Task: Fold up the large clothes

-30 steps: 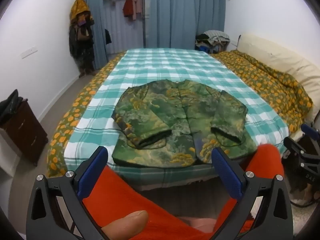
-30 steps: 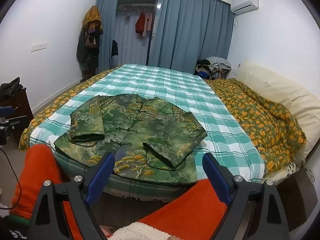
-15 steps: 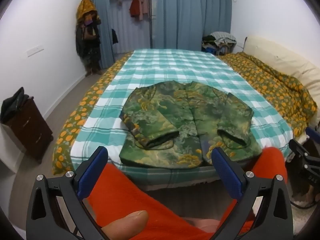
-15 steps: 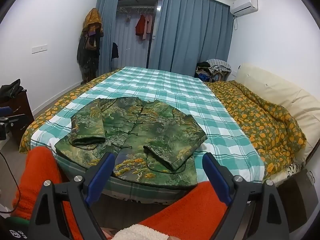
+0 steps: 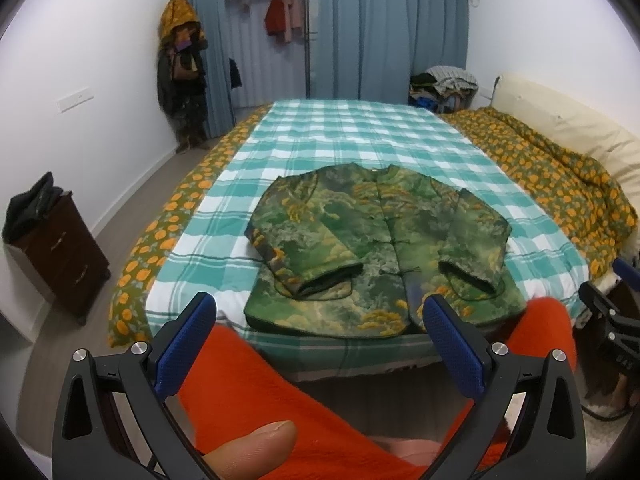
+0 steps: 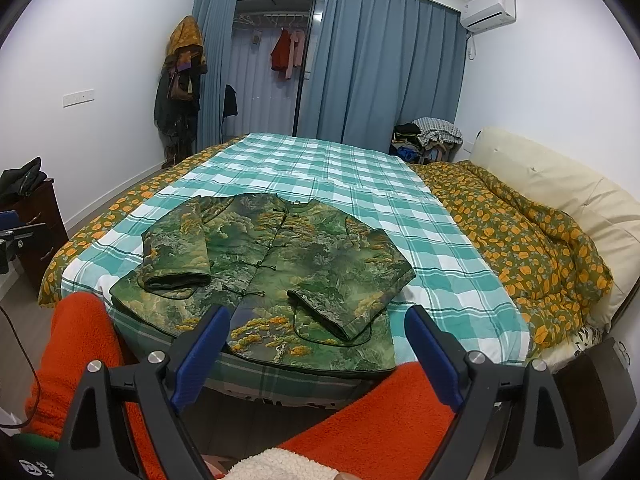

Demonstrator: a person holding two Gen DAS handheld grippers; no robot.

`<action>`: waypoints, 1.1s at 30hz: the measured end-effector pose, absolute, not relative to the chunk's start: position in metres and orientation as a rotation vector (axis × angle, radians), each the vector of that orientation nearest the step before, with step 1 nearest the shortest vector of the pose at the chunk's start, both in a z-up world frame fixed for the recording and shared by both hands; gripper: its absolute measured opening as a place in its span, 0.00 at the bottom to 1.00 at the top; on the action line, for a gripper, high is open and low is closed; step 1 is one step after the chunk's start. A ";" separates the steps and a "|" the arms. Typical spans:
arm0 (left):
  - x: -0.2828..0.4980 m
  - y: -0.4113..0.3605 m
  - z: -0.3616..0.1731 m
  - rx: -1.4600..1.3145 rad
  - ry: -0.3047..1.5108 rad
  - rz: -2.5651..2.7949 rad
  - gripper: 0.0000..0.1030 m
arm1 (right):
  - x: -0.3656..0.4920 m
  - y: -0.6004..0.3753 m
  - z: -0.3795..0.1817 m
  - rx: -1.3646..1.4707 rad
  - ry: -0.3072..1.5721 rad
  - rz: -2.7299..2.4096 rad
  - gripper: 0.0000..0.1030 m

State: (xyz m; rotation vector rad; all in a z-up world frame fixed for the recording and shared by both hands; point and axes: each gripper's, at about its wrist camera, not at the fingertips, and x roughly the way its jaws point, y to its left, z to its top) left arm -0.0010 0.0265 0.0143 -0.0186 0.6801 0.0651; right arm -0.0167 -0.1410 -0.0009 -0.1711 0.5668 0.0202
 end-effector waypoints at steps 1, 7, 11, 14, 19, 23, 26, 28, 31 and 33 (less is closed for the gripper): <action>-0.001 0.027 0.015 -0.019 0.678 0.065 1.00 | -0.017 -0.141 -0.001 -0.172 0.567 0.020 0.88; -0.005 0.026 0.017 -0.015 0.665 0.069 1.00 | -0.017 -0.142 0.000 -0.171 0.566 0.022 0.88; -0.005 0.026 0.017 -0.014 0.665 0.069 1.00 | -0.016 -0.141 0.000 -0.172 0.567 0.022 0.88; -0.004 0.026 0.017 -0.013 0.665 0.070 1.00 | -0.017 -0.141 0.000 -0.172 0.567 0.021 0.88; -0.006 0.025 0.016 -0.005 0.665 0.075 1.00 | -0.016 -0.141 0.000 -0.171 0.566 0.021 0.88; -0.007 0.023 0.014 0.009 0.667 0.079 1.00 | -0.016 -0.141 0.000 -0.172 0.566 0.022 0.88; -0.006 0.020 0.011 0.020 0.669 0.084 1.00 | -0.017 -0.141 0.000 -0.172 0.567 0.022 0.88; -0.007 0.019 0.010 0.023 0.671 0.084 1.00 | -0.016 -0.141 0.000 -0.170 0.569 0.023 0.88; -0.007 0.019 0.010 0.025 0.669 0.084 1.00 | -0.016 -0.141 -0.002 -0.170 0.569 0.023 0.88; -0.007 0.019 0.009 0.025 0.667 0.084 1.00 | -0.017 -0.141 -0.002 -0.170 0.568 0.023 0.88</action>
